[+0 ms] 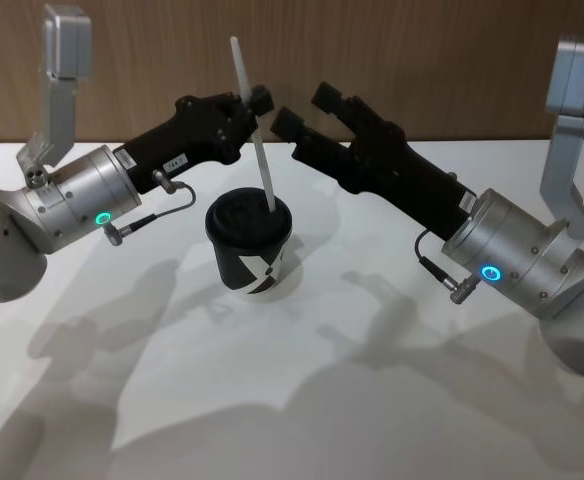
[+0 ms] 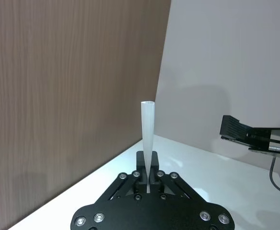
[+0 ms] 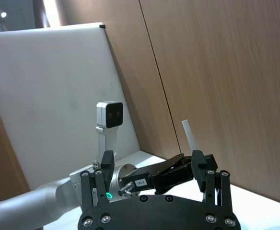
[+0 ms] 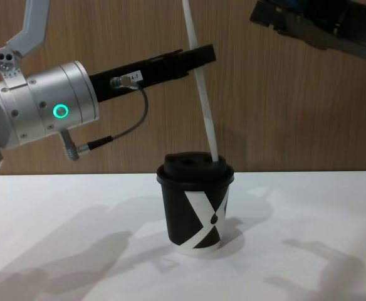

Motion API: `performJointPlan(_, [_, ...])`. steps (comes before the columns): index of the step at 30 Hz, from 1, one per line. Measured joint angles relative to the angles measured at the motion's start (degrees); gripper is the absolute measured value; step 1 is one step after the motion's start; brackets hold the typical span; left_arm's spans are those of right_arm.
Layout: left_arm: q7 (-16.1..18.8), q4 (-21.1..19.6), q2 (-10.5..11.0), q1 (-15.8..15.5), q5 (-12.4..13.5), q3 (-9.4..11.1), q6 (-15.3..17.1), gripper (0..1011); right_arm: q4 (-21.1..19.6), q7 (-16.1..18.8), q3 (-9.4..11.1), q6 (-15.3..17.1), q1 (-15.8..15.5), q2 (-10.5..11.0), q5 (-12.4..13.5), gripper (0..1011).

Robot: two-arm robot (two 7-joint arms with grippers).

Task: Pick up the straw with one hand, pass it to the other hand, and insert it into the cup.

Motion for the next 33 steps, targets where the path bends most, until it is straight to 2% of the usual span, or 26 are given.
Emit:
performJointPlan(5, [0.1, 0.4, -0.3, -0.3, 0.7, 0.5, 0.4, 107, 0.0, 0.0, 0.0, 0.0, 0.0, 0.0, 0.0, 1001])
performJointPlan(10, [0.5, 0.4, -0.4, -0.3, 1.1, 0.6, 0.7, 291, 0.0, 0.0, 0.0, 0.0, 0.0, 0.0, 0.0, 1001])
performJointPlan(11, [0.7, 0.3, -0.4, -0.2, 1.2, 0.6, 0.7, 291, 0.0, 0.0, 0.0, 0.0, 0.0, 0.0, 0.0, 1001])
performJointPlan(13, [0.8, 0.1, -0.4, -0.1, 1.3, 0.6, 0.7, 350, 0.0, 0.0, 0.0, 0.0, 0.0, 0.0, 0.0, 1001])
performJointPlan(14, [1.0, -0.2, -0.4, 0.0, 1.3, 0.6, 0.8, 411, 0.0, 0.0, 0.0, 0.0, 0.0, 0.0, 0.0, 1001])
performJointPlan(16, [1.2, -0.5, -0.3, 0.2, 1.3, 0.5, 0.8, 450, 0.0, 0.0, 0.0, 0.0, 0.0, 0.0, 0.0, 1001])
performJointPlan(19, [1.8, -1.5, 0.1, 0.8, 1.3, 0.2, 0.8, 564, 0.0, 0.0, 0.0, 0.0, 0.0, 0.0, 0.0, 1001])
performJointPlan(20, [2.0, -1.8, 0.1, 1.0, 1.4, 0.2, 0.9, 564, 0.0, 0.0, 0.0, 0.0, 0.0, 0.0, 0.0, 1001])
performJointPlan(22, [2.5, -2.7, 0.5, 1.6, 1.4, 0.0, 0.9, 673, 0.0, 0.0, 0.0, 0.0, 0.0, 0.0, 0.0, 1001])
performJointPlan(23, [2.7, -3.0, 0.6, 1.8, 1.4, -0.1, 0.9, 673, 0.0, 0.0, 0.0, 0.0, 0.0, 0.0, 0.0, 1001])
performJointPlan(24, [2.9, -3.3, 0.7, 2.0, 1.4, -0.2, 0.9, 735, 0.0, 0.0, 0.0, 0.0, 0.0, 0.0, 0.0, 1001])
performJointPlan(26, [3.3, -4.2, 1.0, 2.6, 1.4, -0.4, 0.9, 764, 0.0, 0.0, 0.0, 0.0, 0.0, 0.0, 0.0, 1001])
performJointPlan(27, [3.8, -4.9, 1.4, 3.2, 1.4, -0.6, 0.9, 833, 0.0, 0.0, 0.0, 0.0, 0.0, 0.1, 0.0, 1001])
performJointPlan(30, [4.6, -6.2, 1.9, 4.2, 1.5, -1.0, 0.9, 888, 0.0, 0.0, -0.1, -0.1, 0.0, 0.1, 0.0, 1001])
performJointPlan(32, [5.4, -7.5, 2.4, 5.2, 1.5, -1.5, 0.9, 963, -0.1, -0.1, -0.1, -0.4, 0.0, 0.2, -0.1, 1001])
performJointPlan(33, [6.0, -8.4, 2.7, 5.9, 1.6, -1.8, 0.9, 963, -0.2, -0.1, -0.1, -0.4, 0.0, 0.3, -0.2, 1001])
